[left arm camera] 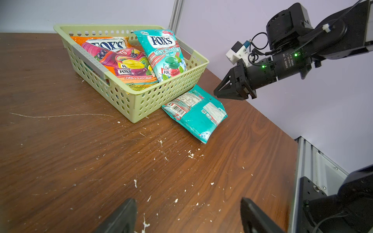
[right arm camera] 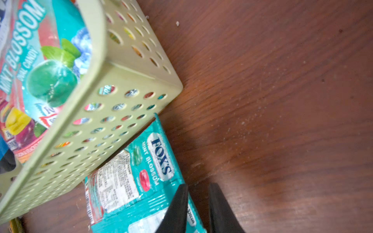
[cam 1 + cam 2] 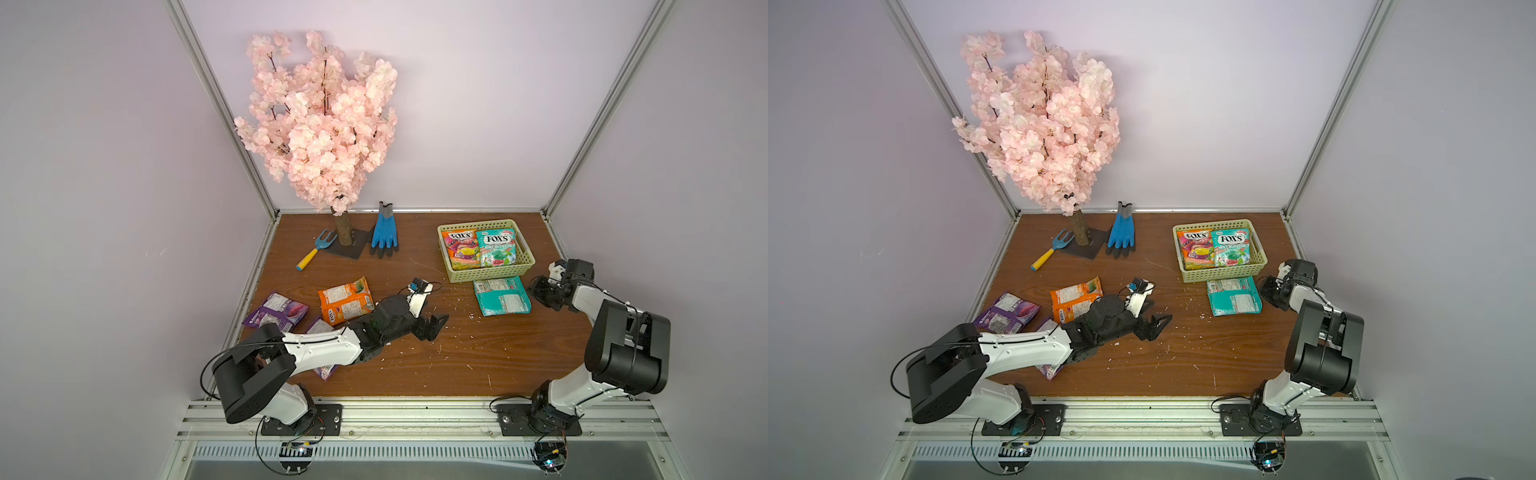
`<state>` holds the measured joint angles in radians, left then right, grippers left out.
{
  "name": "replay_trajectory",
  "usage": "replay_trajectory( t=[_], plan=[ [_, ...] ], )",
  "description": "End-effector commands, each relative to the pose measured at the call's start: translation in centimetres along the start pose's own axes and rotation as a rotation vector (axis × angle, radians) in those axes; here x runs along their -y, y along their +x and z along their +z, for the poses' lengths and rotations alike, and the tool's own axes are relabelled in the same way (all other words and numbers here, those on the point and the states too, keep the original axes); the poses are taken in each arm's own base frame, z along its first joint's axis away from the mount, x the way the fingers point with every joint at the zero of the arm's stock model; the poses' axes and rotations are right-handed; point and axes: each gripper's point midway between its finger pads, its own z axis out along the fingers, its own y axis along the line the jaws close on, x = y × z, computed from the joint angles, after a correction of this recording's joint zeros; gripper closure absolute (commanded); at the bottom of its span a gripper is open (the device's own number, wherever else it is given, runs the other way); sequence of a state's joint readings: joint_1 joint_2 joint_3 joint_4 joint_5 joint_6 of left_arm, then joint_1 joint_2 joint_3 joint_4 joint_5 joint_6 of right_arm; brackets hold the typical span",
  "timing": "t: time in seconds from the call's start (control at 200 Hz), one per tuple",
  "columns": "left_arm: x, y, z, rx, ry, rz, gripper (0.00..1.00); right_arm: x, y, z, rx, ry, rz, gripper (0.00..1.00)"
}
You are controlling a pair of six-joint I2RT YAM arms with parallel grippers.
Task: Put the candies in the basket
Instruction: Pick up the candy at the center of the board.
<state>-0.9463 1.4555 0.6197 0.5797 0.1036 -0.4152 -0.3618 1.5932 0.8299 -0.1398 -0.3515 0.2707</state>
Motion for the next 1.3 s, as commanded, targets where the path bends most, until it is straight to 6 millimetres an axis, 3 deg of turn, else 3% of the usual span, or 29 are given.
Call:
replay_trajectory(
  t=[0.0, 0.42, 0.48, 0.576, 0.641, 0.816, 1.021, 1.296],
  plan=[
    [0.3, -0.3, -0.3, 0.018, 0.0, 0.015, 0.16, -1.2, 0.1, -0.2, -0.015, -0.06, -0.056, 0.75],
    [-0.1, -0.3, -1.1, 0.016, -0.024, 0.031, 0.13, -1.3, 1.3, 0.9, -0.061, -0.081, -0.067, 0.74],
    [-0.2, -0.4, -1.3, 0.022, -0.03, 0.034, 0.13, -1.3, 1.4, 1.0, -0.069, -0.085, -0.068, 0.81],
    [-0.4, -0.5, -1.7, 0.034, -0.039, 0.045, 0.13, -1.7, 1.9, 1.0, -0.082, -0.102, -0.07, 1.0],
    [-0.6, -0.7, -2.0, 0.044, -0.054, 0.057, 0.14, -2.4, 2.0, 0.6, -0.083, -0.118, -0.075, 1.0],
    [-1.1, -1.6, -3.1, 0.098, -0.119, 0.149, 0.21, -7.6, 3.0, -2.4, -0.048, -0.236, -0.056, 1.0],
    [-1.5, -2.6, -3.5, 0.158, -0.179, 0.286, 0.34, -13.0, 7.2, -5.8, -0.025, -0.266, 0.064, 1.0],
    [-0.8, -3.9, -3.4, 0.279, -0.225, 0.546, 0.33, -21.3, 10.8, -10.5, 0.007, -0.477, 0.243, 1.0]
  ],
)
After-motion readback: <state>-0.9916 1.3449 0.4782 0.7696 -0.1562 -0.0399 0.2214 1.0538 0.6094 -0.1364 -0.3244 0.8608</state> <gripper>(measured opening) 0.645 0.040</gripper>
